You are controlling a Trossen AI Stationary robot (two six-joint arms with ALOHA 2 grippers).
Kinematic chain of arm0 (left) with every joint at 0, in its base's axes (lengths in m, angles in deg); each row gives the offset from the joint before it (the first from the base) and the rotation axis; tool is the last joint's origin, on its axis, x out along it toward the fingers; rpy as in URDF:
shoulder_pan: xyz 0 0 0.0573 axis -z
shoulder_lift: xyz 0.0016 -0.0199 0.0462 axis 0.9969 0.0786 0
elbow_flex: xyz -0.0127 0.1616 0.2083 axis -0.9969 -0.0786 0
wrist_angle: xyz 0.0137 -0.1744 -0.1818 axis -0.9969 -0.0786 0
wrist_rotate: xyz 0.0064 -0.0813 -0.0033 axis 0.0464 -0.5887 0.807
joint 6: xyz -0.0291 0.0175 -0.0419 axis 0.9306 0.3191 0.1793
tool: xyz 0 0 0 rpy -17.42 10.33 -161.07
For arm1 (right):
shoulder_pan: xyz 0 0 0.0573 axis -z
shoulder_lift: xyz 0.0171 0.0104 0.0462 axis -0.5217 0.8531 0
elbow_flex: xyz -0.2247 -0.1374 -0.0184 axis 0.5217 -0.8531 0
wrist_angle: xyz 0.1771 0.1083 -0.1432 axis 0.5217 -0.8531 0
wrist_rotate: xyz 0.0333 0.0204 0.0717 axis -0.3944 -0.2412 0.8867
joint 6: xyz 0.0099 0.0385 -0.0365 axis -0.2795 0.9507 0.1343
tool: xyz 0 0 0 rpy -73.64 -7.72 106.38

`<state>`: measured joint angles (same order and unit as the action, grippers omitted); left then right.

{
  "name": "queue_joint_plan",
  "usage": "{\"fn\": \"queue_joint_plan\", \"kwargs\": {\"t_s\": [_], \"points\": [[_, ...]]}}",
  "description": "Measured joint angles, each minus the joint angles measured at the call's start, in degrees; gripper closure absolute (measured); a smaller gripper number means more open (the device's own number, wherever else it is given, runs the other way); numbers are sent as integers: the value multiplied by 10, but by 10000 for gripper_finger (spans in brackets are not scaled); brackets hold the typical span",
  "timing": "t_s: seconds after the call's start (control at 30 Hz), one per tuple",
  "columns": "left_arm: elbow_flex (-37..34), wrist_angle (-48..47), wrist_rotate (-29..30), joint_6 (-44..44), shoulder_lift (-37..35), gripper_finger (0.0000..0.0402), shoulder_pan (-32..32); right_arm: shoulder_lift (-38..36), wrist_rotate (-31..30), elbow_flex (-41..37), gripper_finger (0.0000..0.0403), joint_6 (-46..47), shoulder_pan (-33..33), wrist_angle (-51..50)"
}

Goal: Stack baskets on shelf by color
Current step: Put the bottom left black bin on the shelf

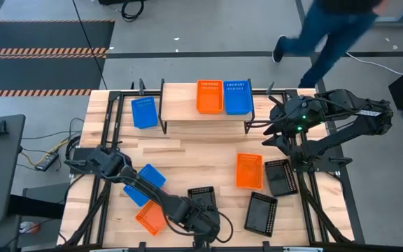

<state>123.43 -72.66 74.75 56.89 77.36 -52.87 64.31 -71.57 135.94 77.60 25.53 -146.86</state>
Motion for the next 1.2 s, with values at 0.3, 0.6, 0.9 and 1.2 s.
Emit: {"fn": "queue_joint_plan", "kwargs": {"t_s": [0.3,0.6,0.9,1.2], "points": [[0,-7,-1,4,44,227,-7,0,0,0,173,0,0,-15],[0,-8,8,-1,57,327,-41,0,0,0,172,15,0,-25],[3,-28,-32,-15,27,392,-71,-1,0,0,172,16,0,-27],[3,-97,13,-15,-100,392,-91,-5,-20,0,172,4,0,-30]]}}
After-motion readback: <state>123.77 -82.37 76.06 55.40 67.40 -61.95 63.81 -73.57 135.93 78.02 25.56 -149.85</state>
